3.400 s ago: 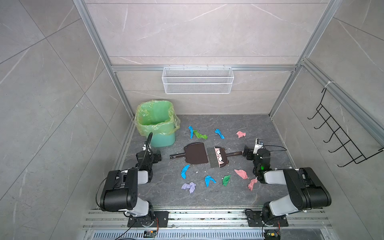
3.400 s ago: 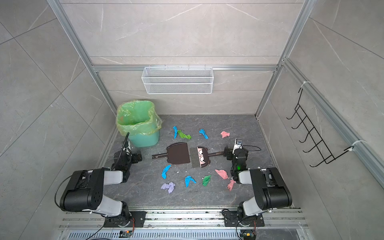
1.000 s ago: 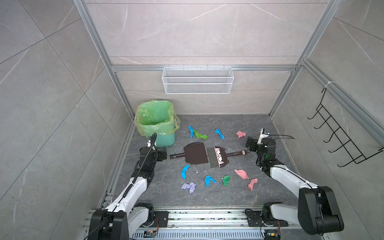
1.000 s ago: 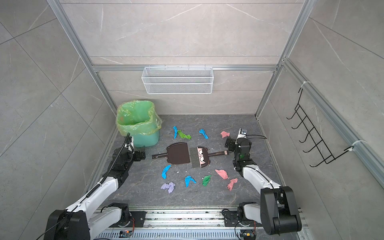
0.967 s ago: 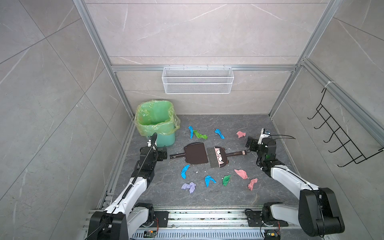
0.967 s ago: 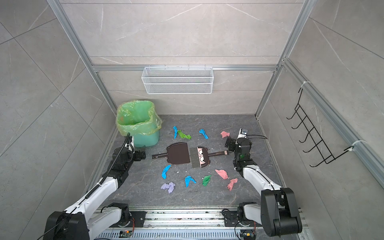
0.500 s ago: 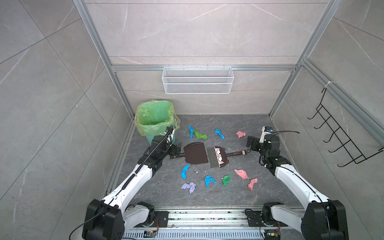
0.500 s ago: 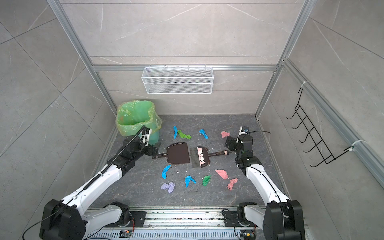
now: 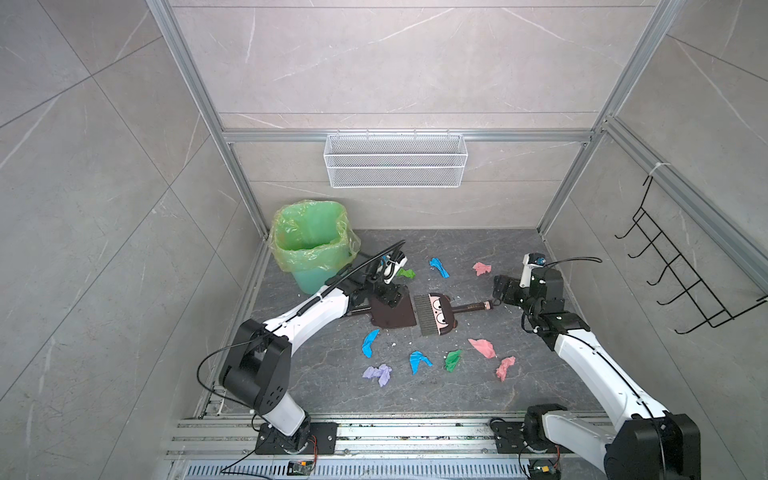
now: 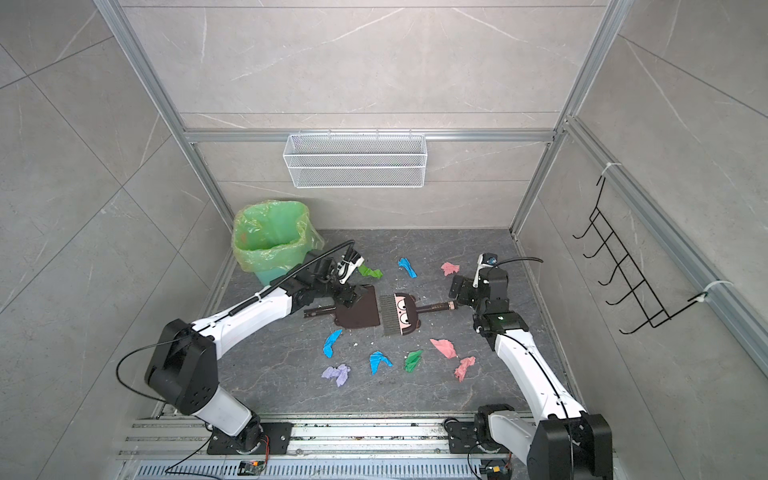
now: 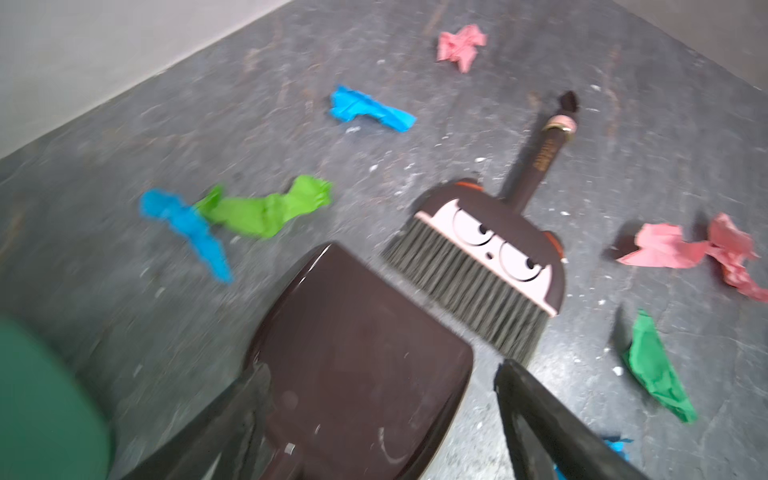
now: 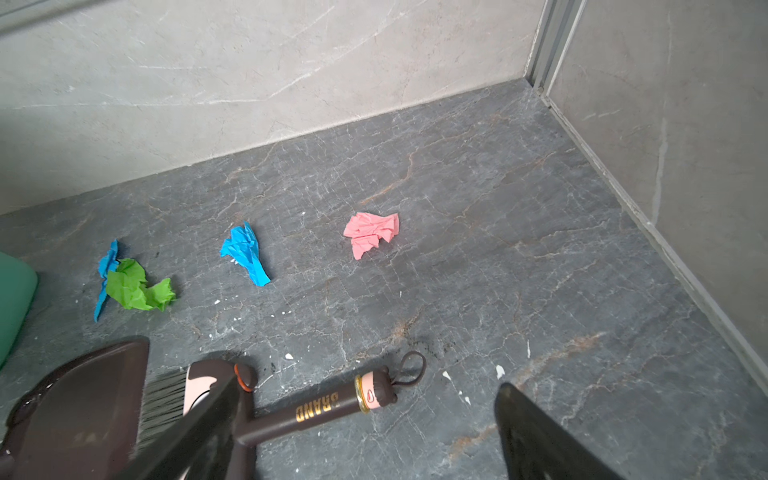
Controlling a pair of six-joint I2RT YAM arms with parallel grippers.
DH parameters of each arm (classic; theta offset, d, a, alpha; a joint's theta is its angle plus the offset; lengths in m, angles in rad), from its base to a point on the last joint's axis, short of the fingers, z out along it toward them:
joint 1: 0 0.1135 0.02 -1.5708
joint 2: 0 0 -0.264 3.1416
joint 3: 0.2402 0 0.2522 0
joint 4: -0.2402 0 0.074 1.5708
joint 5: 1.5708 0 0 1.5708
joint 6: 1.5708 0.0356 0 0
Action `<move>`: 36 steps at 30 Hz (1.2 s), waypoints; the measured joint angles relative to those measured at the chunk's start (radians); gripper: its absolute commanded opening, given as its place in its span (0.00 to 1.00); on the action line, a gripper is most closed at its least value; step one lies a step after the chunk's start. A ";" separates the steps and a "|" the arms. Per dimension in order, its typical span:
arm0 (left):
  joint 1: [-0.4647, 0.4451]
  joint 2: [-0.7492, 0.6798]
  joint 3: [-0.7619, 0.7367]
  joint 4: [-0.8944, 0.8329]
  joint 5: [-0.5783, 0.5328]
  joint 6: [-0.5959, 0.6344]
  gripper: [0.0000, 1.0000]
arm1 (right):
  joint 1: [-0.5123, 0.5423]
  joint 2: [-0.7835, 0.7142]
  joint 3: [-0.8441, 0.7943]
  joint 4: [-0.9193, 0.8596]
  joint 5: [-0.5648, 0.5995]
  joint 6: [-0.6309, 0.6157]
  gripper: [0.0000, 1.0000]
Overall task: Sweep away the paper scraps from the table
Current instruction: 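Reach the left gripper to the brown broom handle while the right arm moves forward, then close the left gripper on the brown 'BRAND' broom handle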
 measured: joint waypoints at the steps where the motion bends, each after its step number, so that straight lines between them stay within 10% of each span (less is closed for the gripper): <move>1: -0.013 0.031 0.032 -0.005 0.019 0.007 0.79 | 0.000 -0.002 0.008 -0.008 0.000 0.000 0.95; 15: -0.151 0.427 0.422 -0.051 0.204 0.039 0.61 | 0.000 -0.054 0.079 -0.164 0.043 0.018 0.95; 36: -0.239 0.774 0.755 -0.140 0.180 0.027 0.48 | 0.000 -0.055 0.092 -0.216 0.061 0.048 0.95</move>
